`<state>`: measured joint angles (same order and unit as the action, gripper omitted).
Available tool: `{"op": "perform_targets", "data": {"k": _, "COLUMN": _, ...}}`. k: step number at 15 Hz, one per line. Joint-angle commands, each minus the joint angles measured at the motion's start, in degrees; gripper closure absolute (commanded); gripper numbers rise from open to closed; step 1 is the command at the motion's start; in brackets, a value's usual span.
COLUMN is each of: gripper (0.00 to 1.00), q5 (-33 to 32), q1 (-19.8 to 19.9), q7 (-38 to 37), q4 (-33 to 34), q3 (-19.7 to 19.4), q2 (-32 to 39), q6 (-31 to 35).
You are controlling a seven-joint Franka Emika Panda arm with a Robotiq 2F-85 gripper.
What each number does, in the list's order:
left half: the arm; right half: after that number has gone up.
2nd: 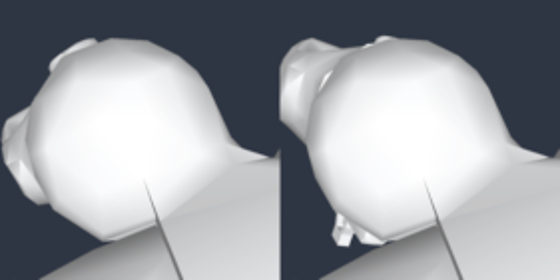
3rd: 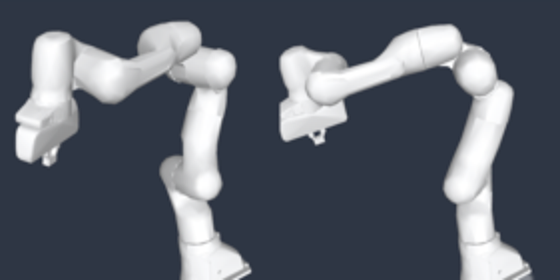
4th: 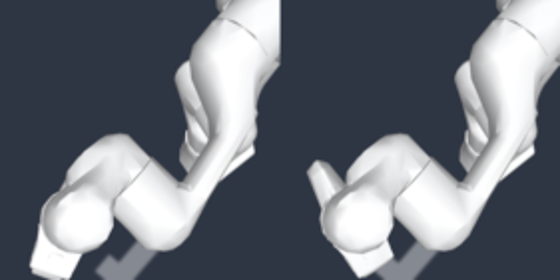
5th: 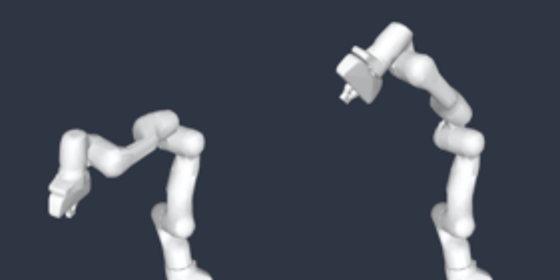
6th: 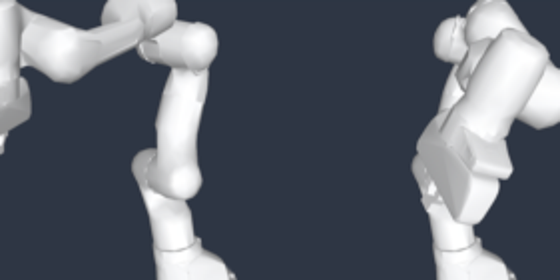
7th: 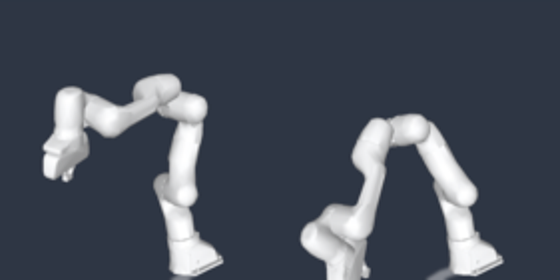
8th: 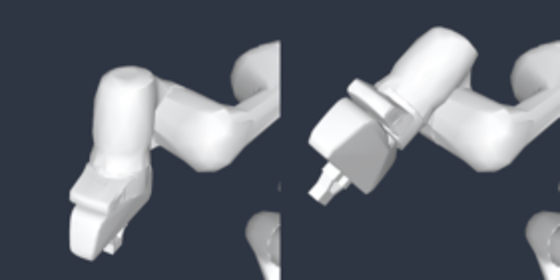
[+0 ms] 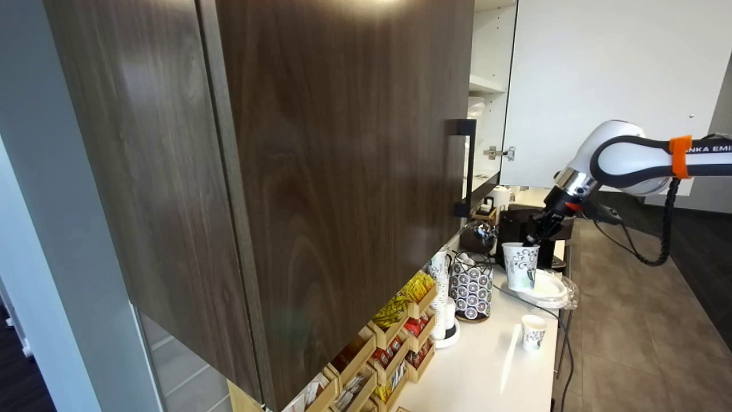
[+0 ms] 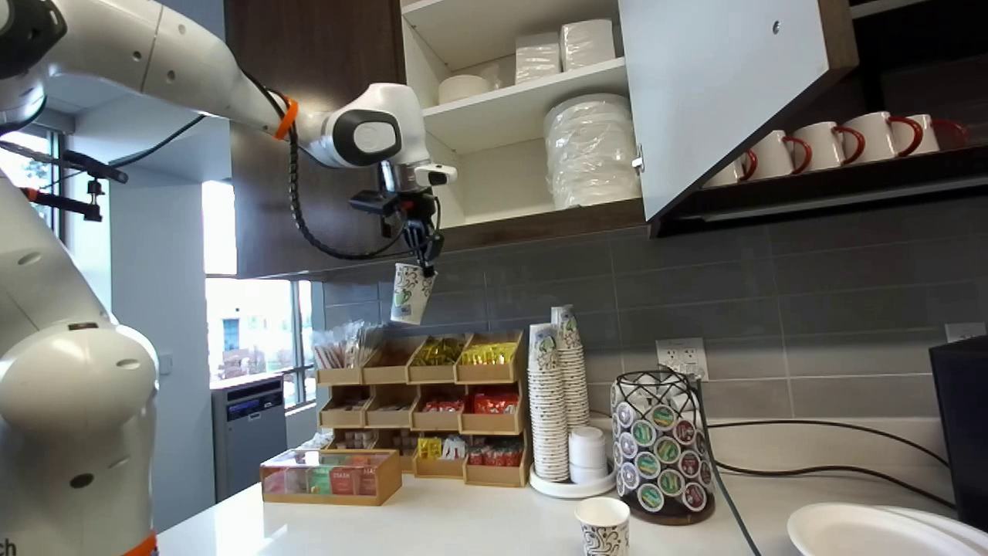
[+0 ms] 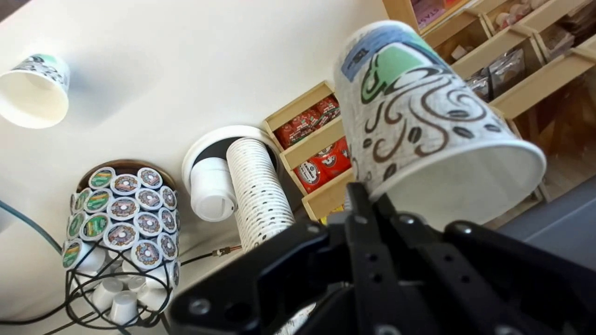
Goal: Remove the cup from the top cabinet, then put the right cup on the top cabinet
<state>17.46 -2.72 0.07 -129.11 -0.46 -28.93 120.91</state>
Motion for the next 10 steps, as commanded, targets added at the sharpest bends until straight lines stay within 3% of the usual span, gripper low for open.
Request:
{"op": "perform_targets", "data": {"k": 1, "gripper": 0.99, "q5": 0.8, "q1": -1.3, "q7": 2.7, "q4": -8.3, "q3": 0.6, "q2": -1.1, "q6": 7.7}}
{"op": "perform_targets", "data": {"k": 5, "gripper": 0.99, "q5": 0.9, "q1": -2.7, "q7": 4.4, "q4": -13.7, "q3": 0.2, "q2": 1.0, "q6": 15.6}}
{"op": "perform_targets", "data": {"k": 6, "gripper": 0.96, "q5": -0.3, "q1": -2.1, "q7": 2.6, "q4": -11.0, "q3": 0.4, "q2": 0.9, "q6": 12.7}}
{"op": "perform_targets", "data": {"k": 10, "gripper": 0.96, "q5": -0.3, "q1": -2.4, "q7": 3.2, "q4": -12.8, "q3": 0.3, "q2": 1.6, "q6": 14.7}}
